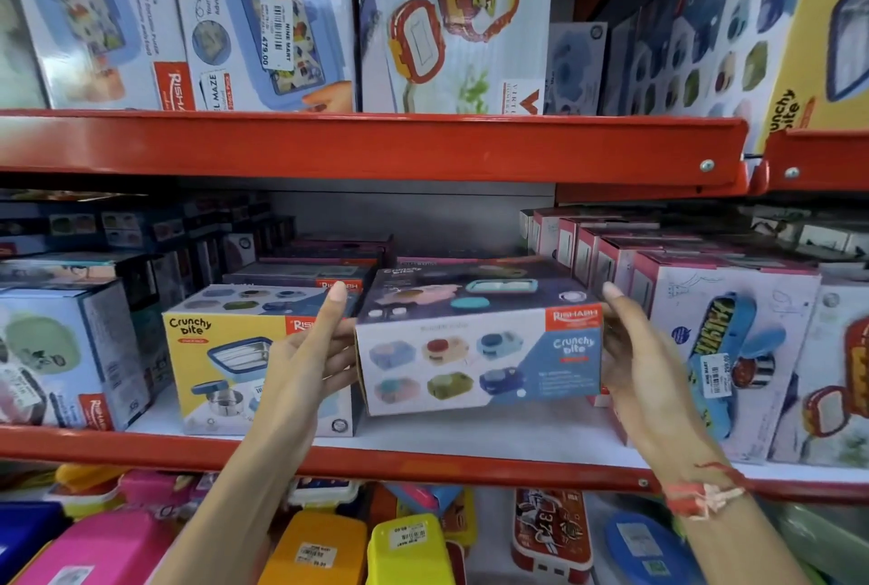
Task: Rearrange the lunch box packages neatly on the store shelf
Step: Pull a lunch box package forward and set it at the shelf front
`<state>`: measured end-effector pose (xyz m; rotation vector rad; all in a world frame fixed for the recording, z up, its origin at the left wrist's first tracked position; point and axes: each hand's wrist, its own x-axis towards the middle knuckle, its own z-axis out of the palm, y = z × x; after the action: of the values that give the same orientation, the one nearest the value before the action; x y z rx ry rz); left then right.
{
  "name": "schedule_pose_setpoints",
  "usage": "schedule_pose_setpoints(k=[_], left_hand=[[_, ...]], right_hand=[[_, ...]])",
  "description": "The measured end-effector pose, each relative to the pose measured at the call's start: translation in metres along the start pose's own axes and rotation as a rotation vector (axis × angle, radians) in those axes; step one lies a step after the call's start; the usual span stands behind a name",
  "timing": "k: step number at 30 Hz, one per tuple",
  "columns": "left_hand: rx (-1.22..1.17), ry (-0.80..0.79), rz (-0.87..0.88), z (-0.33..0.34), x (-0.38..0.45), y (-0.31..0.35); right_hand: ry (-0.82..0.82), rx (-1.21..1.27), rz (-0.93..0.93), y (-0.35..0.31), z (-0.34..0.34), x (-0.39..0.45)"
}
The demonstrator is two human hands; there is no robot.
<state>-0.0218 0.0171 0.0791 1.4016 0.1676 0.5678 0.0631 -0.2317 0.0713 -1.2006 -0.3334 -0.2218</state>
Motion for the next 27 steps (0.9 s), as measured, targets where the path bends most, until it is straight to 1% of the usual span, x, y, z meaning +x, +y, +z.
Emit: schedule_pose_setpoints(k=[5, 8, 12, 17, 22, 27], left_hand=[[0.064, -0.143, -0.002, -0.007, 0.007, -0.006], [0.060, -0.194, 0.035, -0.010, 0.011, -0.017], [0.140, -0.155, 0.158, 0.001, 0.008, -0.034], [0.174, -0.075, 0.175, 0.012, 0.005, -0.062], [0.250, -0.006, 0.165, 0.015, 0.007, -0.075], [0.326, 0.017, 0.178, 0.013, 0.008, -0.081]], right_hand=[[-0.055, -0.003, -0.037, 0.001, -0.006, 0.001], [-0.035, -0.078, -0.031, 0.015, -0.011, 0.008], [-0.025, -0.132, -0.051, 0.040, -0.013, 0.008], [0.029, -0.243, -0.072, 0.063, -0.016, -0.004], [0.080, -0.318, -0.065, 0.076, -0.014, -0.009], [0.112, -0.384, -0.072, 0.084, -0.012, -0.010]])
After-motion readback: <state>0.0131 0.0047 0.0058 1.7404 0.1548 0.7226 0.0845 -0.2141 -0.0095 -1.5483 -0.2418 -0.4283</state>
